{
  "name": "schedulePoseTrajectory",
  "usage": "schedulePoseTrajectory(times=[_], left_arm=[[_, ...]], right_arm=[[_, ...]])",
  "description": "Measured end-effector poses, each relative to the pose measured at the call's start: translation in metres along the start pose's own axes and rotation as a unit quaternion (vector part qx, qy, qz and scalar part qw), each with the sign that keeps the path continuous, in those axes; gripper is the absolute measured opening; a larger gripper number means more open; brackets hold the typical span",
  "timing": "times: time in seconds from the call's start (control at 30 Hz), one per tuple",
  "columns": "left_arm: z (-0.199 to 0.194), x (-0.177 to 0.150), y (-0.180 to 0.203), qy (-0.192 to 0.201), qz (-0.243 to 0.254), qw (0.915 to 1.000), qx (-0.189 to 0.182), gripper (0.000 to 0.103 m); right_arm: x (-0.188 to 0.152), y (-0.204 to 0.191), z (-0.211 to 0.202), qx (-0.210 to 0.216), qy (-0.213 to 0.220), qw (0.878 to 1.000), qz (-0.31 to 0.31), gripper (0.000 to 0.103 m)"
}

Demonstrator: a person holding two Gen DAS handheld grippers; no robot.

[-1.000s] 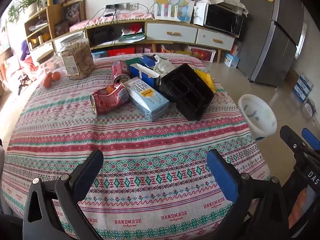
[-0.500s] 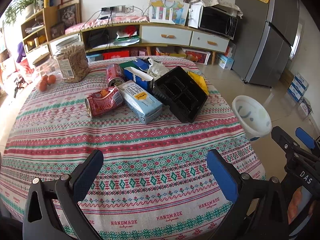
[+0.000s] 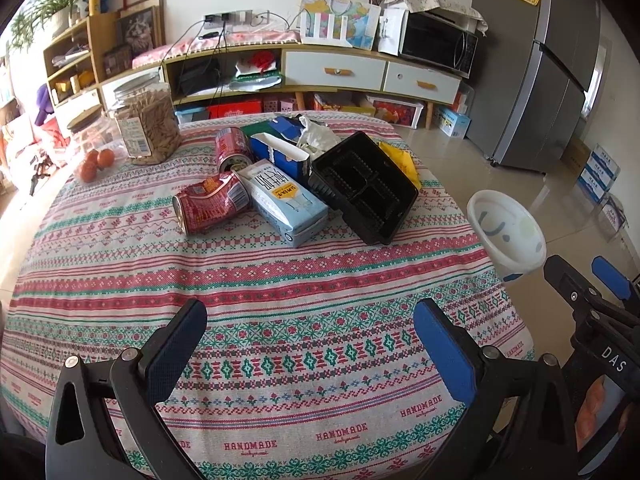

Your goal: Collect trash

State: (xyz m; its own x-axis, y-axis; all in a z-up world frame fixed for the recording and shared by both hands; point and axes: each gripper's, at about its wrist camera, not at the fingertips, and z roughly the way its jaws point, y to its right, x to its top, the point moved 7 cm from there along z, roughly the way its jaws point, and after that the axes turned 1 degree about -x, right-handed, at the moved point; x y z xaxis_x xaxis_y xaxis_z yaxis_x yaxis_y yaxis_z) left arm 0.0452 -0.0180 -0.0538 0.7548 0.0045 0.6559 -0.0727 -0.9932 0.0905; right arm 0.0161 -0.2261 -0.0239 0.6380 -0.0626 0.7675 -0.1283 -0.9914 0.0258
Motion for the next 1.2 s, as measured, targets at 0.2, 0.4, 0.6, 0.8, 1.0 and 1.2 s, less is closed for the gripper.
schedulePoseTrajectory(times=[0.2, 0.4, 0.6, 0.8, 1.0, 1.2], left_arm=[[-0.003, 0.003, -0.001, 0.007, -0.001, 1.0000, 0.004, 0.103], [-0.006, 0.005, -0.004, 0.013, -0.004, 0.9999, 0.005, 0.103], [-0.009, 0.006, -0.011, 0.016, -0.019, 0.9997, -0.003, 0.103], [-0.012, 0.007, -0.011, 0.020, -0.021, 0.9995, -0.013, 0.103], [-0.014, 0.007, -0.012, 0.021, -0.026, 0.9993, -0.019, 0.103], [-0.013, 0.007, -0.014, 0.020, -0.029, 0.9992, -0.018, 0.103]], right_arm=[[0.000, -0.002, 0.000, 0.003, 0.000, 1.000, -0.005, 0.103], [0.001, -0.005, 0.000, 0.010, 0.001, 1.000, -0.003, 0.103], [0.004, -0.012, 0.001, 0.019, 0.005, 1.000, -0.007, 0.103], [0.006, -0.018, -0.002, 0.028, 0.010, 0.999, -0.016, 0.103], [0.008, -0.019, -0.004, 0.043, 0.005, 0.999, -0.010, 0.103], [0.010, -0.024, -0.009, 0.052, 0.009, 0.998, -0.016, 0.103]])
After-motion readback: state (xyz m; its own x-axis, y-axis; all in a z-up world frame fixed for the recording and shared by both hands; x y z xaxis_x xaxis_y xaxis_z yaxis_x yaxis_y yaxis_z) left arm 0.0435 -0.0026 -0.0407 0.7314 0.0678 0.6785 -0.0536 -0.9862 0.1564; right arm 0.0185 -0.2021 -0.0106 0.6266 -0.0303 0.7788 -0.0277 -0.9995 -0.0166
